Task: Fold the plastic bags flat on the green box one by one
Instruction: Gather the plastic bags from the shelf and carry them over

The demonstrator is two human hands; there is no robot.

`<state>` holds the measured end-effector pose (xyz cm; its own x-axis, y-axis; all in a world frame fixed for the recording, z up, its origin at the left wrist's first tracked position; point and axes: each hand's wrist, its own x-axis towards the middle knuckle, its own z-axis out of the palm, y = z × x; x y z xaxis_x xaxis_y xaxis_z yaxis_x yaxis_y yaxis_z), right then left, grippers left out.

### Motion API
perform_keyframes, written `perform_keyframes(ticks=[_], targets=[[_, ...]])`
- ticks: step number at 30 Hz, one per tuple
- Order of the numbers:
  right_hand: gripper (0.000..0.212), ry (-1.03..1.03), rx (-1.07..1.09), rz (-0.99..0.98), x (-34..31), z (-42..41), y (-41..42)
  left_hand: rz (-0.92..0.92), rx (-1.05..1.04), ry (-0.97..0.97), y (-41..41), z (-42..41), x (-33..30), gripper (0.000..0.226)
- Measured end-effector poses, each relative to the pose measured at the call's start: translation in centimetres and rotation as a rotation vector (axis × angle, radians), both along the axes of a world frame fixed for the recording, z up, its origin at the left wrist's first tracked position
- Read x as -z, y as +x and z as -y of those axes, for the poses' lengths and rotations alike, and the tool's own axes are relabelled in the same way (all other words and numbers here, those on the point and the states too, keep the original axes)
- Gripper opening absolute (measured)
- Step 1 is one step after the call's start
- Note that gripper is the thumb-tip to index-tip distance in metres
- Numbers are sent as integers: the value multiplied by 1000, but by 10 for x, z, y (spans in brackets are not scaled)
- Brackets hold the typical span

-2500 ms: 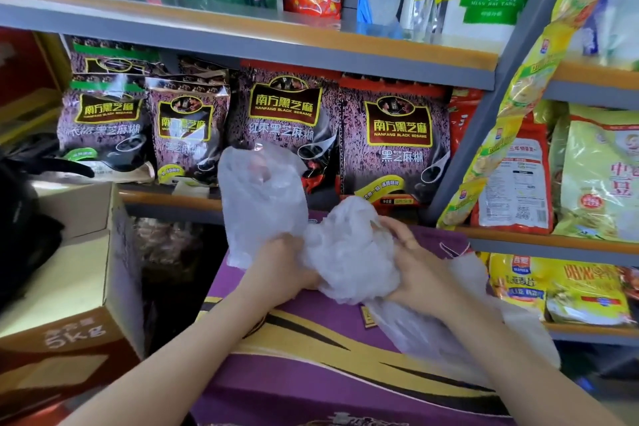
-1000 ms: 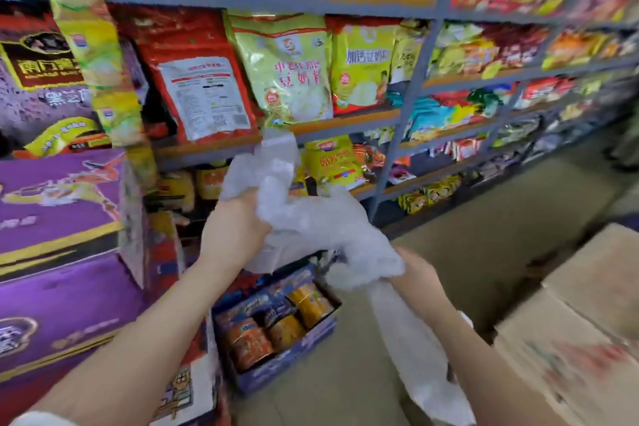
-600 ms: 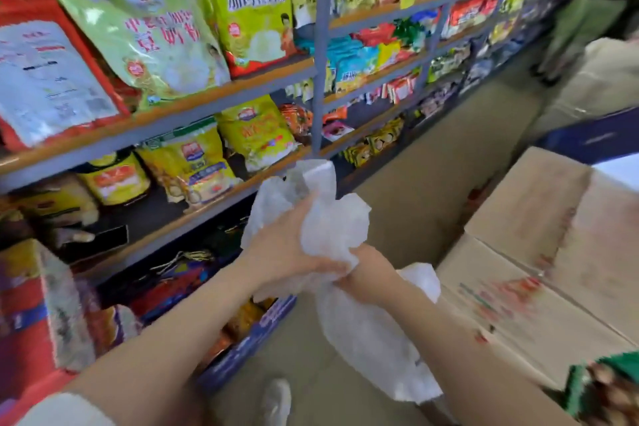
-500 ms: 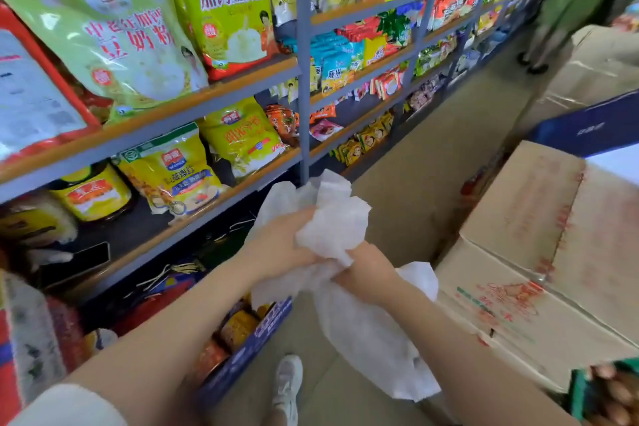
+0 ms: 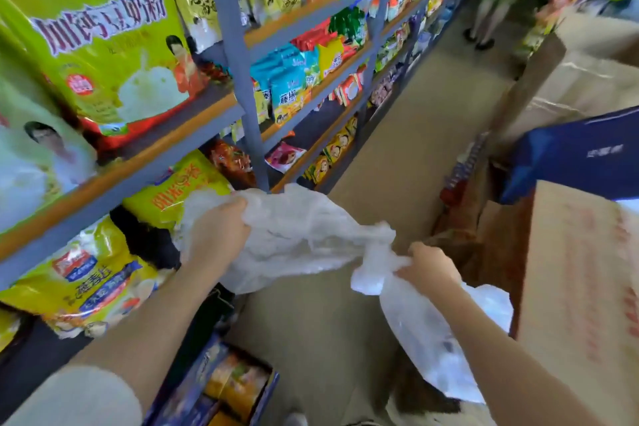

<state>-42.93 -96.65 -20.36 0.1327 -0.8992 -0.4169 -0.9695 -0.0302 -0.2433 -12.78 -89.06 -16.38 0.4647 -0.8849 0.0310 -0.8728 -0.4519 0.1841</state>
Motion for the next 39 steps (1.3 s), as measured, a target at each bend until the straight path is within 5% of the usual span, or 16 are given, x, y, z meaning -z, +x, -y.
perform_keyframes(ticks=[5,8,16,22,26,33,39], targets=[[13,-88,190,363,-11,73,16,-99,165,24,-7,117,24,36],[17,-247,184,384,-22,137,21,-143,364,175,-29,196,27,35],[40,-99,165,385,-10,313,15,-761,550,402,-82,396,7,53],[44,-57,128,482,-8,427,16,-661,477,214,-118,534,31,60],[20,-142,277,362,9,517,-24,-436,686,290,-118,631,46,46],[12,-246,502,173,6,688,-67,-73,1029,248,-141,840,24,39],[11,-355,639,159,-28,825,-85,-20,1157,137,-171,1015,3,39]])
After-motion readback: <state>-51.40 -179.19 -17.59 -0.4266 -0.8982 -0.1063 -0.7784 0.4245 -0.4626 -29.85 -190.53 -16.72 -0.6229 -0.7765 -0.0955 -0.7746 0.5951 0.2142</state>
